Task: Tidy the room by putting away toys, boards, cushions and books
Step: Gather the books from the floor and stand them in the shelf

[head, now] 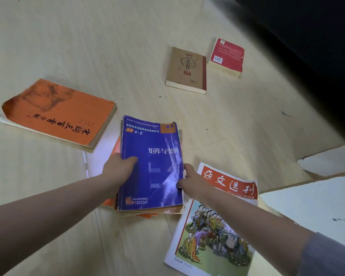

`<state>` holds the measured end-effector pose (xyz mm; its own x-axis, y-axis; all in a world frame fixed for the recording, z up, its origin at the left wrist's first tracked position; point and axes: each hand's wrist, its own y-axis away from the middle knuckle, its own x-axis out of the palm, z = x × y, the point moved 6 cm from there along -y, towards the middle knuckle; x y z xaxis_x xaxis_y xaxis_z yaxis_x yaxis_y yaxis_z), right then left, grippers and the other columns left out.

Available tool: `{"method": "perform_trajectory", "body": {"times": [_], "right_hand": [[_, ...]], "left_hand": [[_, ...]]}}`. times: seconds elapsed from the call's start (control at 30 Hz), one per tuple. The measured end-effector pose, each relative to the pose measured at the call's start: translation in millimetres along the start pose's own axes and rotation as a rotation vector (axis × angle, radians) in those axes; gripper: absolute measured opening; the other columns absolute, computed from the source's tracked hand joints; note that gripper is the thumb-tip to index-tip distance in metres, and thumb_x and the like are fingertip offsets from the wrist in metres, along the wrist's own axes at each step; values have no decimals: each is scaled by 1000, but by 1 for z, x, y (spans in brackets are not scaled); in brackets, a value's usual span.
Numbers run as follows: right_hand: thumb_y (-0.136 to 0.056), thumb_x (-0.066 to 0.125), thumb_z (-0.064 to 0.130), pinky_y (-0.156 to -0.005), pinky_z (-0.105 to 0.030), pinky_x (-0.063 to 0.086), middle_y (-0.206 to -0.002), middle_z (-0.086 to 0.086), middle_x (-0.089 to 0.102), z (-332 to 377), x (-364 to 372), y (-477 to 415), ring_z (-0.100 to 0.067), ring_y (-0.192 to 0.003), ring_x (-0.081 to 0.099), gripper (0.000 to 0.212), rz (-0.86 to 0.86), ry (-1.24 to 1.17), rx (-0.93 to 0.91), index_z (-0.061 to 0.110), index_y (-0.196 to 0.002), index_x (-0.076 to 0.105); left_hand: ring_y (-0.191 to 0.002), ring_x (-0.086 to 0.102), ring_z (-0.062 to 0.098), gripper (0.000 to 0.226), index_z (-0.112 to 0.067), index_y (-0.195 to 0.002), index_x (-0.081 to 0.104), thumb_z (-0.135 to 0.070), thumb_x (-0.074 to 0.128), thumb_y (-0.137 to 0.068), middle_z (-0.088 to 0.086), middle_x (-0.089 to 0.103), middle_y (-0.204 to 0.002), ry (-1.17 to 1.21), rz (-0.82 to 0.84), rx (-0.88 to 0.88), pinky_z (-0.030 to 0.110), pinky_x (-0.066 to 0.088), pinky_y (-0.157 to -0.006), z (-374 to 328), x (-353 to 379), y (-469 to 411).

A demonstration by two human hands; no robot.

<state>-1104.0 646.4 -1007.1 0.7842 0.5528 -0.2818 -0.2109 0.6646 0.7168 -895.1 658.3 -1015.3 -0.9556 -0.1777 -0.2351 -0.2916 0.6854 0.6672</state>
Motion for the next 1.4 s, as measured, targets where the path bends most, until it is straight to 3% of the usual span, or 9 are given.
{"method": "perform_trajectory", "body": {"times": [0.17, 0.33, 0.6, 0.8, 0.87, 1.03, 1.13, 1.33, 1.4], "right_hand": [[-82, 63, 24, -93, -43, 53, -110, -6, 65, -12, -4, -2, -22, -97, 68, 45, -92, -252, 101, 16, -122, 45], [-90, 53, 1, -90, -38, 54, -106, 1, 63, 7, -31, 18, -18, -100, 63, 31, -201, -272, -156, 29, -103, 48], [-93, 47, -4, -61, -14, 50, -99, 1, 63, 14, -112, 46, -12, -86, 61, 22, -600, -325, -440, 13, -104, 55], [-94, 47, 2, -80, -32, 51, -103, 4, 65, 0, -162, 53, -18, -97, 61, 25, -883, -323, -503, 25, -102, 55], [-96, 47, 4, -80, -27, 49, -107, 5, 63, 0, -175, 51, -15, -97, 59, 23, -924, -325, -521, 24, -107, 52], [-97, 47, 7, -84, -30, 47, -101, 10, 58, -17, -184, 33, -11, -90, 55, 23, -933, -295, -512, 16, -117, 52], [-99, 46, 11, -72, -15, 43, -98, 21, 56, -26, -179, 23, 0, -86, 56, 25, -865, -314, -501, 29, -117, 42], [-100, 46, 11, -60, -3, 45, -105, 18, 53, -37, -172, 7, 4, -88, 55, 30, -678, -458, -412, 23, -126, 36], [-102, 42, 14, -57, -3, 44, -111, 11, 54, -41, -169, 6, -1, -89, 55, 27, -674, -447, -349, 20, -128, 38]], "left_hand": [[-99, 56, 18, 23, -15, -118, 43, -23, 50, -98, -2, 54, -113, -83, 15, 169, 25, 47, -63, -13, 20, 22], [-90, 59, 8, 22, -22, -118, 47, -15, 48, -98, -8, 59, -104, -110, 37, 475, 14, 41, -61, -57, 23, 43], [-106, 59, 29, 36, -14, -125, 47, -2, 45, -90, 8, 61, -118, -383, 137, 626, 47, 50, -90, -123, 63, 41], [-108, 61, 23, 34, -15, -123, 50, -1, 45, -93, 5, 63, -120, -256, 145, 810, 47, 53, -88, -160, 116, 54], [-102, 62, 18, 30, -13, -123, 50, -2, 45, -94, 2, 63, -116, -249, 124, 860, 37, 55, -84, -170, 130, 53], [-97, 62, 14, 29, -14, -122, 49, -4, 45, -96, -5, 61, -111, -305, 118, 873, 30, 54, -85, -167, 150, 35], [-85, 58, 0, 27, -12, -125, 44, -11, 45, -98, -10, 57, -109, -363, 138, 842, 1, 43, -60, -160, 159, 28], [-105, 57, 15, 34, -16, -131, 35, -16, 46, -99, -1, 56, -119, -243, 249, 651, 25, 50, -75, -137, 182, 12], [-107, 56, 16, 32, -15, -130, 36, -18, 45, -100, -2, 55, -119, -264, 236, 648, 18, 50, -67, -128, 187, 13]]}}
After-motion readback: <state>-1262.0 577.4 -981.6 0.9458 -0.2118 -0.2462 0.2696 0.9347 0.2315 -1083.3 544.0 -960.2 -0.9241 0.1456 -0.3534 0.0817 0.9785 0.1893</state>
